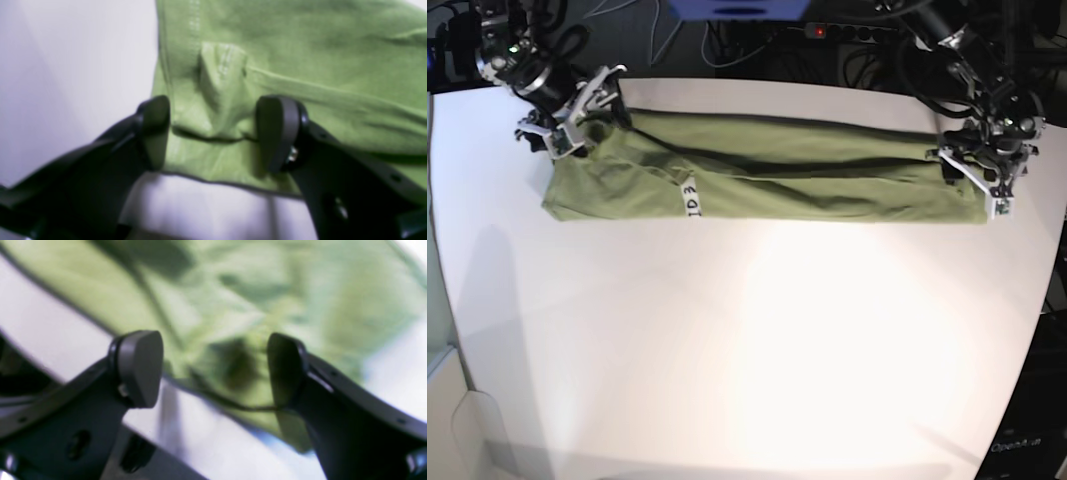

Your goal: Fold the T-shirt properly

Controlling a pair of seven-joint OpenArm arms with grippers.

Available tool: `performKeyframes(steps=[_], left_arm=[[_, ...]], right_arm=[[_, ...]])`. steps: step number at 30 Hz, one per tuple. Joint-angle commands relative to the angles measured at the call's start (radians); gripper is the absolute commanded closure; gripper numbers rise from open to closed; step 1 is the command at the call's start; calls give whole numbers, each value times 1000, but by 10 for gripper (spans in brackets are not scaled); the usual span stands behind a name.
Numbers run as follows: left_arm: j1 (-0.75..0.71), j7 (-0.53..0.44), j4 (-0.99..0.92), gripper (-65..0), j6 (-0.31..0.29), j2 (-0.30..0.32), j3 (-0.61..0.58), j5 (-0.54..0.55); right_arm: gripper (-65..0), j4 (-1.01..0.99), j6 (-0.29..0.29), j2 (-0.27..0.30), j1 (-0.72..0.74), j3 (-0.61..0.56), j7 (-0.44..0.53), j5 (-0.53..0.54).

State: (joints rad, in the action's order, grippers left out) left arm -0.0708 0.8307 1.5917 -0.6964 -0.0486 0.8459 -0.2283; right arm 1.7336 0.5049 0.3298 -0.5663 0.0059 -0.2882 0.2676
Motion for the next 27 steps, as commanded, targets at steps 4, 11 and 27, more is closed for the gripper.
performKeyframes(steps=[4,11,27], left_arm=[[-7,37,75,-399,-2,-7,17,-30],[-7,39,77,-400,-2,-10,16,-30],[-7,39,80,-402,-2,-6,16,-30]], right_arm=[[-486,18,2,-10,-2,84,28,11],[-415,58,2,-7,10,93,28,5],[0,-183,2,-11,187,87,28,5]])
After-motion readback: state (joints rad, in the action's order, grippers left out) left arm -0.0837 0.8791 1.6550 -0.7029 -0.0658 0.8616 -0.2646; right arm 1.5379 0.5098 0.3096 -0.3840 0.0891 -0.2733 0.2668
